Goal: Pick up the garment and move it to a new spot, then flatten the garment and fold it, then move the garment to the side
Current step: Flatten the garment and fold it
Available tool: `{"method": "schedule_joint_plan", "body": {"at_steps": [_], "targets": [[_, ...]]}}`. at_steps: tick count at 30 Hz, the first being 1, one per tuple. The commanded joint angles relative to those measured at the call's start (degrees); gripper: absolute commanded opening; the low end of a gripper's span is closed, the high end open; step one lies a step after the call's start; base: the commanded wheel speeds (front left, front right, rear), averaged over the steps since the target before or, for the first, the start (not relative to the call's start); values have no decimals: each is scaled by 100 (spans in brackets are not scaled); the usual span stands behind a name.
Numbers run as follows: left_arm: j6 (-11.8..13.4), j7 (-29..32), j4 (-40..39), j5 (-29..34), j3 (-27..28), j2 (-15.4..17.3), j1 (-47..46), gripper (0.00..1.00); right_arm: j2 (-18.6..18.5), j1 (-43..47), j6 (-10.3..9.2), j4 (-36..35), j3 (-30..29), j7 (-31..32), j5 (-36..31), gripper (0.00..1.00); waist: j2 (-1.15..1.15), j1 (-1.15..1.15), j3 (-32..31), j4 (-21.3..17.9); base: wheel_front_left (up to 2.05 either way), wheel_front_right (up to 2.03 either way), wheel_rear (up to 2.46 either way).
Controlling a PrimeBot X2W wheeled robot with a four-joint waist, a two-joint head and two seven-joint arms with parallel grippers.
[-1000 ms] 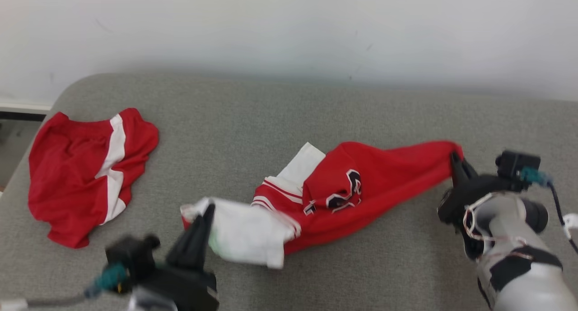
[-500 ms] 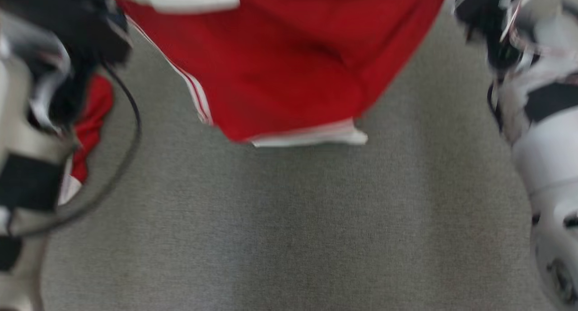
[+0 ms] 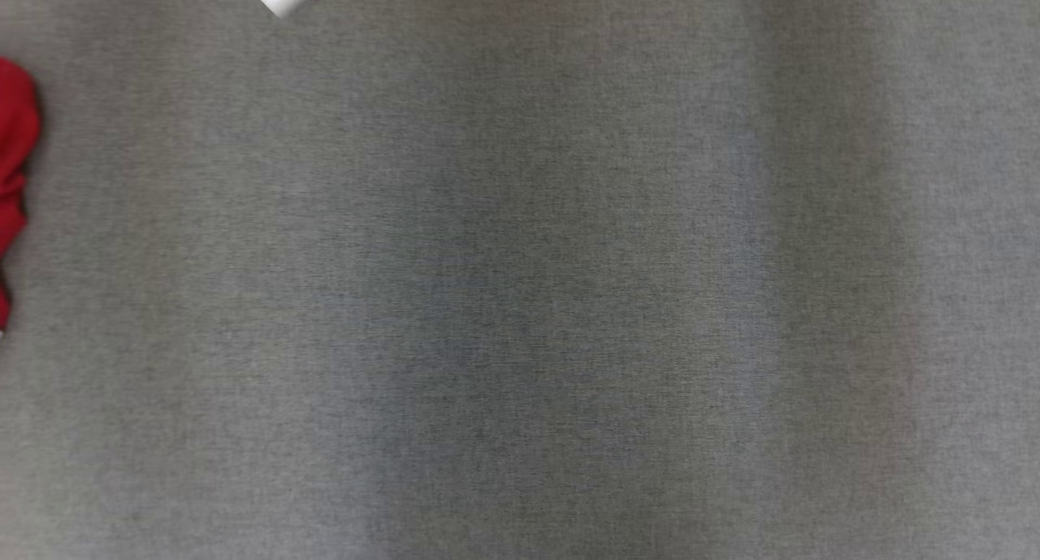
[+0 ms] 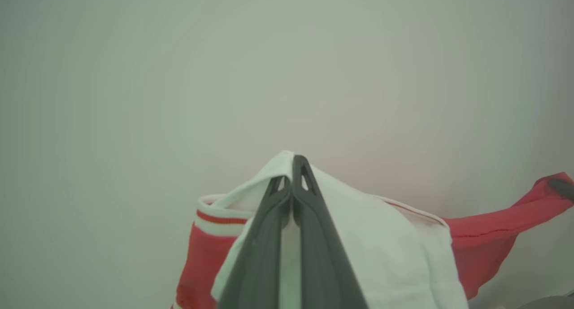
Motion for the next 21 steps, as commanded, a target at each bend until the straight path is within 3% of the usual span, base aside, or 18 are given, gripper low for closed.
{"method": "schedule_joint_plan", "body": {"at_steps": [1,10,21], "targets": [[9,-95,110,-21,-155,-68,-313,0,-24,-193,-14,72,-153,-138,-158,0,-2,-2,118,-124,0,0,0],[9,-480,566,-357,-611,-173,-857,0,38,-256,-14,169,-713,-330,-658,0,-2,-2,42,-129,0,0,0],[9,-1376,439,-993,-1134,130,413,0,112,733,-14,167,-1205,-560,-789,0,-2,-2,-300,-211,0,0,0]]}}
